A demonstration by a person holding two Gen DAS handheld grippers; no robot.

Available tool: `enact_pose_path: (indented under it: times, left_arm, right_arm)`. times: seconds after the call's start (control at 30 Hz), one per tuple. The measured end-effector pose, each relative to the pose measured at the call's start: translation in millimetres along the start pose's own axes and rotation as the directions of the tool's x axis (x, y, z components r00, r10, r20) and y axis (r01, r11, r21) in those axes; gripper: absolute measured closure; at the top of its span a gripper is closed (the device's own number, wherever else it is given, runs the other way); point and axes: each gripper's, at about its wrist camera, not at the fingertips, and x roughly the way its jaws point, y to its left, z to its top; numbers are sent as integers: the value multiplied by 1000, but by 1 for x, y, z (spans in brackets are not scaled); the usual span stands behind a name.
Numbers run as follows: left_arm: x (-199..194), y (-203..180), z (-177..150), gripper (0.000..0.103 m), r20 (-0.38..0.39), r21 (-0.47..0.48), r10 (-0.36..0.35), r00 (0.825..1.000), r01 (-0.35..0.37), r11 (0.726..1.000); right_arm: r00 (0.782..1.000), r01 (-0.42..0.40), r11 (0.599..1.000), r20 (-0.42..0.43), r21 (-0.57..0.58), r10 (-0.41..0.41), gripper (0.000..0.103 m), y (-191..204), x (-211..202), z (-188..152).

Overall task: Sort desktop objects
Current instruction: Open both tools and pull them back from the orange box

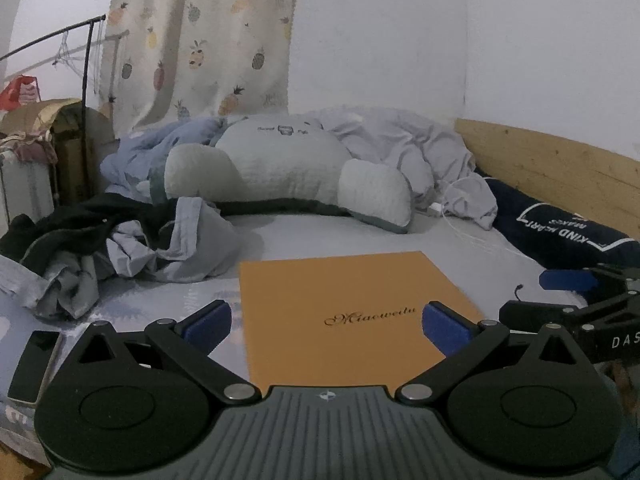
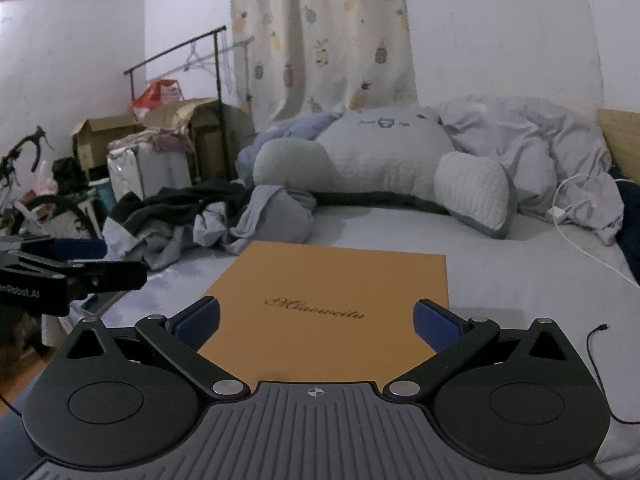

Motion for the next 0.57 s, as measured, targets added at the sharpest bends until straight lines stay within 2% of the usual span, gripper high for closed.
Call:
enact_pose_path:
  times: [0.57]
  left_arm:
    - [5, 3, 1, 0, -28, -11, 9, 1000, -9, 1000]
  right_arm:
    - [1000, 0, 1000, -15, 7, 0, 0, -4, 1, -1]
